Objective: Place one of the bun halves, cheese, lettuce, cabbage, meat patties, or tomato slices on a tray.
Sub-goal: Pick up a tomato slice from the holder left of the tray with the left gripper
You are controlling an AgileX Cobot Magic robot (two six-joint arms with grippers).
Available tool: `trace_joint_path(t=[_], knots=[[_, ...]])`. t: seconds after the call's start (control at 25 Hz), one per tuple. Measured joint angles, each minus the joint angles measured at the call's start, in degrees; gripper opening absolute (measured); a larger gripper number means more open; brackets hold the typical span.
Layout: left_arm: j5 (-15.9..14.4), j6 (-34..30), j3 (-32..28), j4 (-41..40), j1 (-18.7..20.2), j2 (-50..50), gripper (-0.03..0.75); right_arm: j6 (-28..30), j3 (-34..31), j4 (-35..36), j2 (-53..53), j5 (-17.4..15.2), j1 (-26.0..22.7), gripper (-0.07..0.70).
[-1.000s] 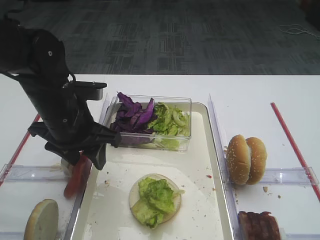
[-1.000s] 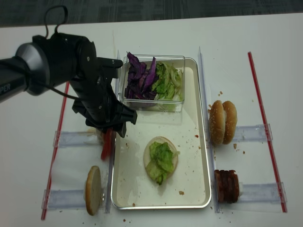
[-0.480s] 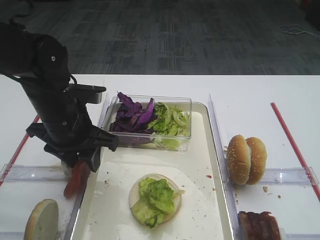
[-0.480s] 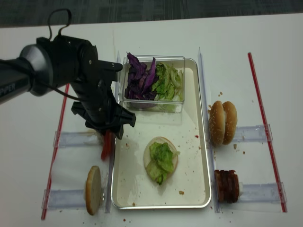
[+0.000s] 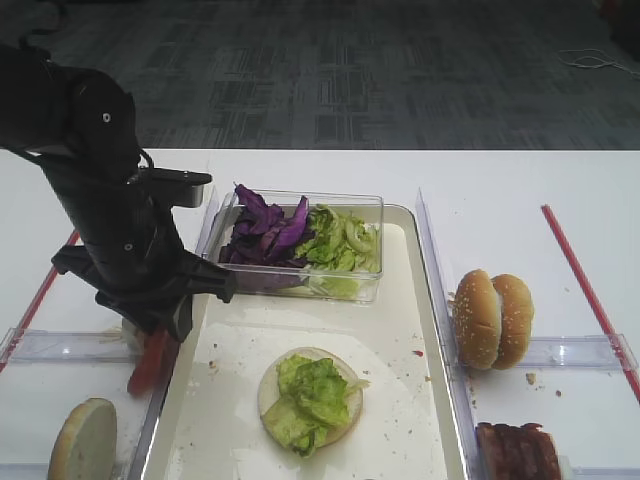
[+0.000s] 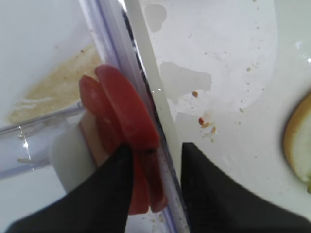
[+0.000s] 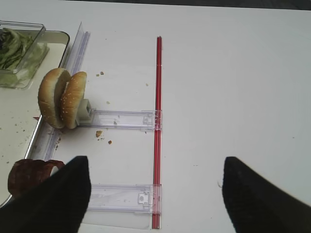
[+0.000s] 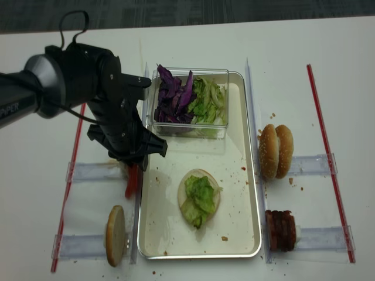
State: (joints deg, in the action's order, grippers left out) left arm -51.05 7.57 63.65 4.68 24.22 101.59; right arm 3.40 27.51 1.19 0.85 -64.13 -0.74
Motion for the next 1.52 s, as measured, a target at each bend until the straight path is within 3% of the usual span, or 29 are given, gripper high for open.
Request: trace_joint_path(t=[0.56, 1.16, 1.52], knots=[[0.00, 1.26, 0.00, -2.67, 0.00, 0.00, 0.194, 0.00, 0.00, 0.00, 0.00, 0.00, 0.00, 0.590], [0.00, 1.26, 0.00, -2.76, 0.00, 0.00, 0.067, -0.20, 0.00, 0.00, 0.00, 0.00, 0.00, 0.590], [-0.22, 1.35, 0.00, -2.76, 0.00, 0.00, 0.042, -0.20, 0.00, 0.00, 0.00, 0.11, 0.00, 0.590]])
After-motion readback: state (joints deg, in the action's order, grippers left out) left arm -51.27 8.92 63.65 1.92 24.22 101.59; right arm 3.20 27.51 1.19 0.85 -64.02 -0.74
